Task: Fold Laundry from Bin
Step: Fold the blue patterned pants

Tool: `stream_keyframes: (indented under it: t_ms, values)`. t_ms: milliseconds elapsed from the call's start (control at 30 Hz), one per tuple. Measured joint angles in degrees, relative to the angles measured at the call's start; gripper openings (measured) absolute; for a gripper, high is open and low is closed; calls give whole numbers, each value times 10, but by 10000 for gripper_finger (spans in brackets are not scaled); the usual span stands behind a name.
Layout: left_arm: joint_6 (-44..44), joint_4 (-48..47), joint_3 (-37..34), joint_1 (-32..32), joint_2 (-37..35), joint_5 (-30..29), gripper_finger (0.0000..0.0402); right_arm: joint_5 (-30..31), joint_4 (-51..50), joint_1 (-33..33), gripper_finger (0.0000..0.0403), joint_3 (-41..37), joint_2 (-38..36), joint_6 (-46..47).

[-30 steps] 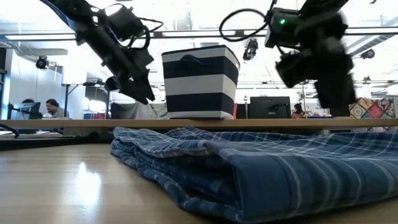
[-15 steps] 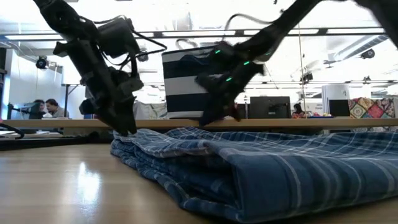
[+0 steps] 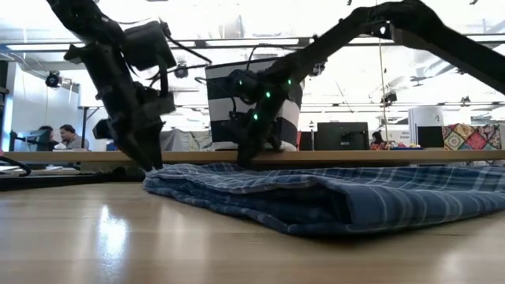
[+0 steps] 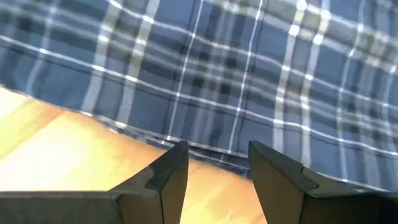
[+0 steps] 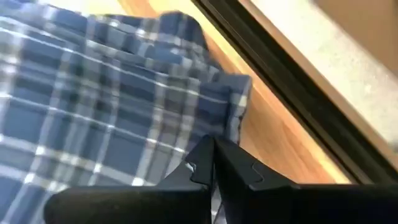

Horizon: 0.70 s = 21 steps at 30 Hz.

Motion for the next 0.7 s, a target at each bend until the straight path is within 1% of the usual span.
stream_keyframes:
  t_ms: [100,167,267,333,433,533,600,700]
  values:
    - [16,-16,6,0,-29,-5,152,-4,-41,21,9,6,-34,-8]
    - [35,-13,10,1,-49,-9,152,-8,-46,44,9,-17,-73,-8]
    - [75,-5,11,17,-67,-21,152,-7,-51,92,9,-95,-146,2]
    - [105,16,6,46,-67,-15,152,-5,-46,129,9,-168,-201,29]
    - [173,67,1,101,-45,18,152,-2,-14,193,9,-286,-285,94]
    - [245,114,1,157,-4,26,152,-2,-3,262,9,-381,-345,167]
    - [275,138,1,195,27,27,152,-2,-11,310,9,-426,-364,223]
    - [304,147,1,240,72,37,152,-5,-23,373,9,-471,-369,324]
